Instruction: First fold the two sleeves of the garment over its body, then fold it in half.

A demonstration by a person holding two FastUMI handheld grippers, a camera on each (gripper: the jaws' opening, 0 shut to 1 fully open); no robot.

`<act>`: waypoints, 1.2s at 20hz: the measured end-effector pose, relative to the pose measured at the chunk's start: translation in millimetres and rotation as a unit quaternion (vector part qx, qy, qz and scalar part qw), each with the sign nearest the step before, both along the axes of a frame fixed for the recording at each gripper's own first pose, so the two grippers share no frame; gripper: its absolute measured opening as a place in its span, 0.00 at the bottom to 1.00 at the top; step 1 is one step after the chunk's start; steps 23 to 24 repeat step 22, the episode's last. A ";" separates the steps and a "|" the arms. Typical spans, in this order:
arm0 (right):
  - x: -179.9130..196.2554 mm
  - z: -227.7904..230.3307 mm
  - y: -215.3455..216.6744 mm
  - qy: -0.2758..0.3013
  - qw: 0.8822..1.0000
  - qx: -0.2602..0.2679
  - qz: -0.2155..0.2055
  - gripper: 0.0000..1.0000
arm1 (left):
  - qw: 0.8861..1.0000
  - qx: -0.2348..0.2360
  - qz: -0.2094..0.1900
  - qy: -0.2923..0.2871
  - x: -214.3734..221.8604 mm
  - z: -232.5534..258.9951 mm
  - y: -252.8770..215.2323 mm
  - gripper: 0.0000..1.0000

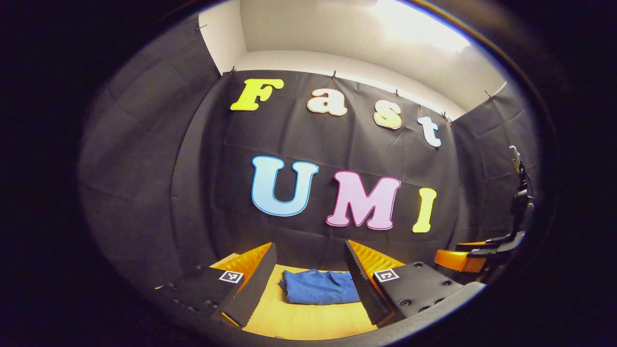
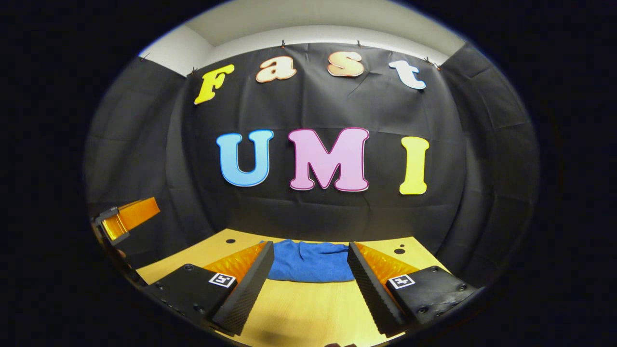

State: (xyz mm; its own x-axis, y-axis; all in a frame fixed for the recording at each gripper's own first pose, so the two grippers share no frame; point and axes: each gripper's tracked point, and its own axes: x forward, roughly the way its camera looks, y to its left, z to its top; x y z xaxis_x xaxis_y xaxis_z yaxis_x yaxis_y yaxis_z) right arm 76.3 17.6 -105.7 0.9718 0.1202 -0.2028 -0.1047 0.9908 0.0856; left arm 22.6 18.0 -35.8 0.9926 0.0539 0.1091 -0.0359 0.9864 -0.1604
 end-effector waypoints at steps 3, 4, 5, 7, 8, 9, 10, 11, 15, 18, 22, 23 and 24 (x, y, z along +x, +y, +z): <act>-22.9 1.3 5.8 0.008 1.000 0.009 -0.003 0.98 | 1.000 0.002 -0.020 -0.008 -12.1 3.6 -15.4 0.80; -26.9 4.1 5.6 0.006 1.000 0.007 -0.007 0.98 | 1.000 0.003 -0.027 -0.016 -16.2 8.5 -17.2 0.81; -29.7 6.7 4.2 0.001 1.000 0.004 -0.011 0.99 | 0.999 0.002 -0.034 -0.024 -17.1 11.0 -19.0 0.81; -36.2 11.2 5.4 -0.004 1.000 0.001 -0.018 0.98 | 0.999 0.003 -0.040 -0.030 -17.3 11.0 -17.0 0.81; -38.3 16.1 4.6 -0.010 1.000 -0.002 -0.021 0.98 | 0.999 0.003 -0.038 -0.031 -17.7 11.7 -14.4 0.81; -38.4 20.2 3.4 -0.017 1.000 -0.006 -0.024 0.98 | 0.999 0.004 -0.037 -0.030 -17.4 10.3 -13.8 0.81; -39.9 24.2 3.9 -0.023 0.999 -0.010 -0.025 0.98 | 0.999 0.003 -0.037 -0.028 -18.7 9.0 -13.2 0.81; -39.9 27.7 4.9 -0.028 0.999 -0.014 -0.024 0.98 | 0.999 0.002 -0.037 -0.025 -20.7 6.7 -12.7 0.81; -37.5 36.4 5.1 -0.038 0.999 -0.023 -0.024 0.98 | 0.999 0.021 -0.033 -0.025 -26.1 8.0 -9.4 0.81; -37.0 42.4 11.5 -0.045 0.999 -0.018 -0.019 0.98 | 0.999 0.032 -0.031 -0.024 -29.4 6.9 -7.7 0.81; -38.7 46.7 14.9 -0.050 0.999 -0.016 -0.011 0.92 | 0.999 0.021 -0.024 -0.013 -32.0 5.3 -6.5 0.81; -38.7 46.7 14.9 -0.050 0.999 -0.016 -0.011 0.92 | 0.999 0.021 -0.024 -0.013 -32.0 5.3 -6.5 0.81; -38.7 46.7 14.9 -0.050 0.999 -0.016 -0.011 0.92 | 0.999 0.021 -0.024 -0.013 -32.0 5.3 -6.5 0.81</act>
